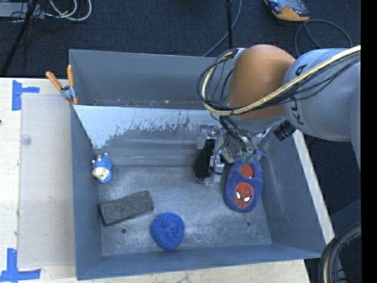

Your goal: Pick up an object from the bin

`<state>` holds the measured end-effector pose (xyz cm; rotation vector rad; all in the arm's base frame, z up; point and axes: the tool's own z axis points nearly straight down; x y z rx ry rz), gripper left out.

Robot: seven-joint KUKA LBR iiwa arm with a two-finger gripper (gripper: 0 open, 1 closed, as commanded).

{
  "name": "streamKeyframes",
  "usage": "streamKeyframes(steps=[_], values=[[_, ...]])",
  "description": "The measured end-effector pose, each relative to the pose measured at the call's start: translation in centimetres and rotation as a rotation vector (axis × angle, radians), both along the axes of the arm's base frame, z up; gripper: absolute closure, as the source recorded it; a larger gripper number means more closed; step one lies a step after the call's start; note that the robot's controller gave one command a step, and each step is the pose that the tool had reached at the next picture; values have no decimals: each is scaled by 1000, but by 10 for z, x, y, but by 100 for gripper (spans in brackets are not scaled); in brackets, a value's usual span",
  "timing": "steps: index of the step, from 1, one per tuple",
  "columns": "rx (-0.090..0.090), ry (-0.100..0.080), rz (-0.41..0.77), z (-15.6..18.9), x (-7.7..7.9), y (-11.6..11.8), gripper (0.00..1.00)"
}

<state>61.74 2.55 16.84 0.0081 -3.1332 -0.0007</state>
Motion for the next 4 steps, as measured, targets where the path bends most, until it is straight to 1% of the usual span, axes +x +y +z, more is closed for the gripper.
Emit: streamKeyframes(steps=[1, 2, 3, 4], values=[[0, -8, 0, 5, 2, 0, 0], [-2, 3, 34, 33, -11, 12, 0], [1, -10, 24, 65, -38, 20, 0], [-1, -4, -3, 49, -44, 39, 0]])
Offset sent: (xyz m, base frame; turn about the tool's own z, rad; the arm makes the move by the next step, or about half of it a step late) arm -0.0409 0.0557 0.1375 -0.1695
